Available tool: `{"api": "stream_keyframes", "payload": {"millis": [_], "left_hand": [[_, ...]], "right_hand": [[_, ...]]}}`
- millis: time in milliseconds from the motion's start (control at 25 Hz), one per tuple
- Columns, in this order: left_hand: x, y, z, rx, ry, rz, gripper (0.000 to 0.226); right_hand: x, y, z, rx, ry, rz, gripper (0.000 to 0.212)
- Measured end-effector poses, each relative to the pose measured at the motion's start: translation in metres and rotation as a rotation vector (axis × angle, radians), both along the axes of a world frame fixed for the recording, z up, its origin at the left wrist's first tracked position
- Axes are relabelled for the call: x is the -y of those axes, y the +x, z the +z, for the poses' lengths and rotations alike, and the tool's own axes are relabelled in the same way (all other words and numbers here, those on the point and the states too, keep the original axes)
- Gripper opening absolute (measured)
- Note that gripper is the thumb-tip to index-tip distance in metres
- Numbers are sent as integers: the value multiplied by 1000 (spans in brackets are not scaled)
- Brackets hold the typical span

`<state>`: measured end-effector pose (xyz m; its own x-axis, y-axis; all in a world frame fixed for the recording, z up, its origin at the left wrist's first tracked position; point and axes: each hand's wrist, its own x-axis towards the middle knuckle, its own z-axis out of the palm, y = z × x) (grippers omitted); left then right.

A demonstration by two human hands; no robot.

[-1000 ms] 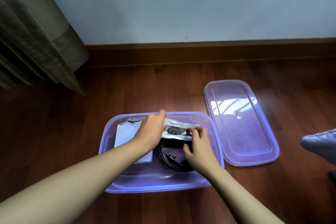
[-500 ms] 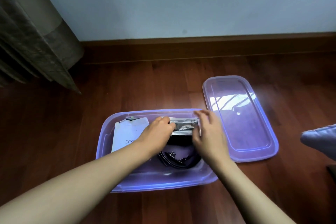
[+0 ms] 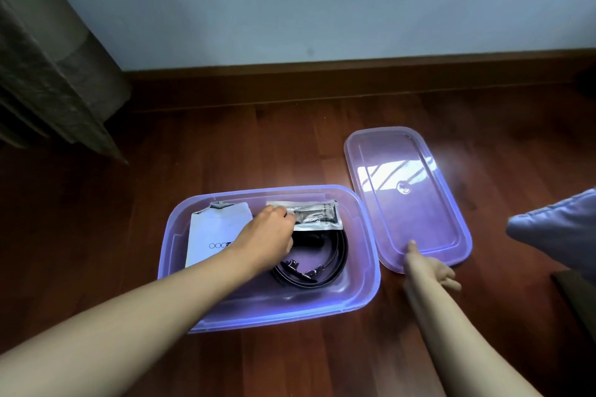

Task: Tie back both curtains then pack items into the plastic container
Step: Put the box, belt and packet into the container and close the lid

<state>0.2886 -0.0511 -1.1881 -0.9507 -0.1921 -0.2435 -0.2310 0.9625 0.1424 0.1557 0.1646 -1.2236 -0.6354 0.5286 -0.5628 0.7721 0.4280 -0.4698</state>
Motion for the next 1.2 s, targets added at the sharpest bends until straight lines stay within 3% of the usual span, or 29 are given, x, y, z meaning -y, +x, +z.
{"api": "stream_keyframes", "payload": {"millis": [160, 240, 360, 520, 600, 680, 720, 800, 880, 1000, 1080, 1120, 1200], "left_hand": [[1, 0, 4, 40, 55, 35, 36], [3, 1, 9, 34, 92, 75, 31], [11, 0, 16, -178, 232, 172, 28], [42, -3, 46, -473, 442, 355, 25], [61, -2, 66, -577, 740, 612, 20], [79, 5, 88, -684, 1254, 923, 33], [90, 14, 96, -719, 1432, 1016, 41], [101, 39, 107, -719, 1612, 1050, 53], [91, 60, 107, -674, 1618, 1007, 48], [62, 87, 80, -658, 1269, 993, 40], [54, 100, 58, -620, 1007, 931, 48], [54, 104, 49, -578, 913, 917, 49], [55, 110, 35, -512, 800, 921, 49]], "right_hand": [[5, -9, 6, -101, -55, -145, 69], [9, -12, 9, -222, -170, -235, 76], [18, -17, 26, -422, -409, -341, 88], [28, -32, 68, -661, -655, -409, 68], [23, -35, 86, -703, -868, -349, 54], [14, -33, 100, -590, -1002, -100, 39], [12, -27, 107, -511, -1037, 60, 29], [9, -11, 113, -372, -1075, 318, 27], [9, 3, 106, -286, -1062, 424, 38], [10, 24, 83, -261, -945, 462, 39], [9, 38, 64, -379, -620, 626, 30], [9, 46, 61, -430, -451, 730, 35], [9, 57, 57, -480, -300, 849, 48]]}}
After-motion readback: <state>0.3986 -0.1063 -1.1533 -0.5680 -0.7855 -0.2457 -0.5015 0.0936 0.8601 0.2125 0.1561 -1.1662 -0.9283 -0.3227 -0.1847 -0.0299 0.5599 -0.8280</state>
